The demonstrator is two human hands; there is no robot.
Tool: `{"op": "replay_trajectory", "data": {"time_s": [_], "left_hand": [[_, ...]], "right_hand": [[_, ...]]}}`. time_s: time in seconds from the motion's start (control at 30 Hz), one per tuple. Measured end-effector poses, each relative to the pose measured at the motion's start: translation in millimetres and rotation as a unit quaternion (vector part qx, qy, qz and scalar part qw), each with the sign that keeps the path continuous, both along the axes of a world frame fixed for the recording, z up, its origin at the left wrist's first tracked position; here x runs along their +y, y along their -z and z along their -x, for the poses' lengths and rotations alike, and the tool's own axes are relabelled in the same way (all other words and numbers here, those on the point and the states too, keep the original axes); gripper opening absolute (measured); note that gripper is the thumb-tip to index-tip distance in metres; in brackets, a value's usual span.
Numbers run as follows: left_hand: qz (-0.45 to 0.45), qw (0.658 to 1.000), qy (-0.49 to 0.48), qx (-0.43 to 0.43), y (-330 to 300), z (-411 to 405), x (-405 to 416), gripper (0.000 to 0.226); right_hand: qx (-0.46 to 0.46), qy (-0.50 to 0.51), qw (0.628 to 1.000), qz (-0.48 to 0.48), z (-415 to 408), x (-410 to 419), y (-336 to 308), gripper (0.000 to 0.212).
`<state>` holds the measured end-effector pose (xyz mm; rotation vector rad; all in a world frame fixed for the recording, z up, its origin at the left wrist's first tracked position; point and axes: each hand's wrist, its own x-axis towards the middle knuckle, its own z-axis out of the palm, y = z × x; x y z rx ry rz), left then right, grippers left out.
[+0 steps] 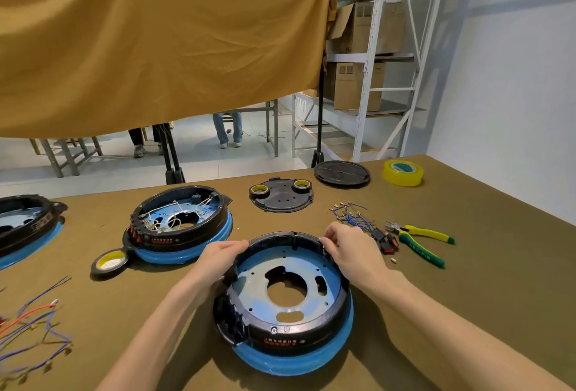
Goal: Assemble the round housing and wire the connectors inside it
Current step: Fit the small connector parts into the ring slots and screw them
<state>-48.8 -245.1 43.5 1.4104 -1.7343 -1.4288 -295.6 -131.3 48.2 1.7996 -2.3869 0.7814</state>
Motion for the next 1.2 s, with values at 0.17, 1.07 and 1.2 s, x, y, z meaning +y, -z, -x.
{"op": "replay_trajectory", "data": {"time_s": [0.17, 1.07, 1.2], "left_hand": [[0.186, 0.976, 0.035, -0.105, 2.9, 17.8, 1.9, 0.027], [0.472, 0.824, 0.177, -0.257, 21.3, 51.3, -4.5, 0.049], [0.466, 0.835, 0.168, -0.240, 21.3, 49.9, -3.4, 0.051]], "right_hand": [[0.134, -0.094, 0.983, -0.080, 2.3, -26.7, -32.1, 0.018], [0.102, -0.194, 0.961, -0.168, -11.5, -68.7, -57.2, 0.016], [0.023, -0.180, 0.974, -0.134, -4.4, -67.2, -45.4, 0.012]]}}
